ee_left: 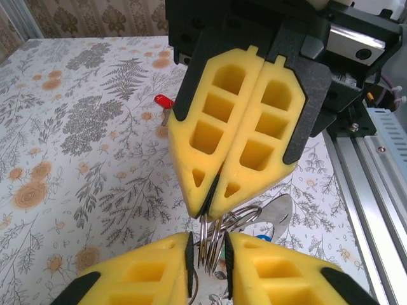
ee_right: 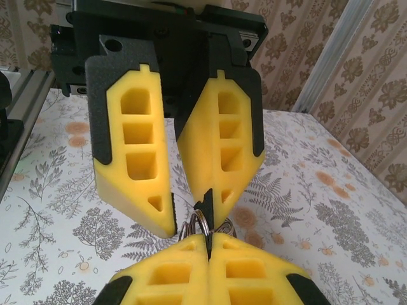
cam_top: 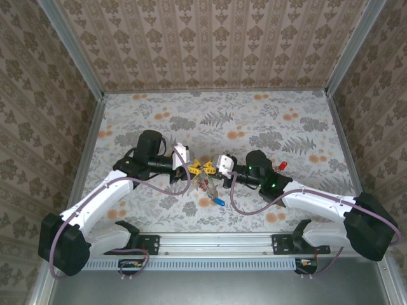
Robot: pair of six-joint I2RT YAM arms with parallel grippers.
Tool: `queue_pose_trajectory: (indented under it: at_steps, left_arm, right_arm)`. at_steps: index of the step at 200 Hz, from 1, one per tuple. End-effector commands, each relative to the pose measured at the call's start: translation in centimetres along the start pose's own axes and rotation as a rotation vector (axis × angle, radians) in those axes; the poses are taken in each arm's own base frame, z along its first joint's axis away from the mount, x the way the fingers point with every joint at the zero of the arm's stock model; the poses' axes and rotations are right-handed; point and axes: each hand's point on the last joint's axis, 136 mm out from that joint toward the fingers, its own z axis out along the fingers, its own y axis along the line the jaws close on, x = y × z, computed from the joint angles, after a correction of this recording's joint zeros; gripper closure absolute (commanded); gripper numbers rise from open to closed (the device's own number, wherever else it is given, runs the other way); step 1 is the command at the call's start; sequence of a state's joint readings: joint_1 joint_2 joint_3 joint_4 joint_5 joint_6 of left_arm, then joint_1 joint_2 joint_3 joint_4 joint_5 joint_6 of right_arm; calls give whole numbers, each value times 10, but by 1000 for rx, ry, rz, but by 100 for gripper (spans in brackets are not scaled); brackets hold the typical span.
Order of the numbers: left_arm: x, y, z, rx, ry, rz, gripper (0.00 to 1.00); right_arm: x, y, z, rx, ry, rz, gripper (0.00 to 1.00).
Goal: Put the keys on the keyring
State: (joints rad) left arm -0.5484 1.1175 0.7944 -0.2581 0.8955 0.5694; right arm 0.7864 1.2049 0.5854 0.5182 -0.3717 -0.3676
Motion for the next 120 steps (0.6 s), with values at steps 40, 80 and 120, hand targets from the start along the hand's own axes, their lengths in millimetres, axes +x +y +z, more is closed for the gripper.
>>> queue_pose_trajectory:
  at_steps: [40,80,120]
  left_arm:
    - [-16,5,-4,7,-17,4,89]
    - [-18,7,-5,10,-26,-27,100]
    - [-14,14,-10,-10,-38,-99,100]
  right_arm:
    - [-31,-6,2,5,-82,-45,100]
    - [-25,-6,3,6,-54,-48,100]
    - [-12,-7,-6,0,37,-80,79]
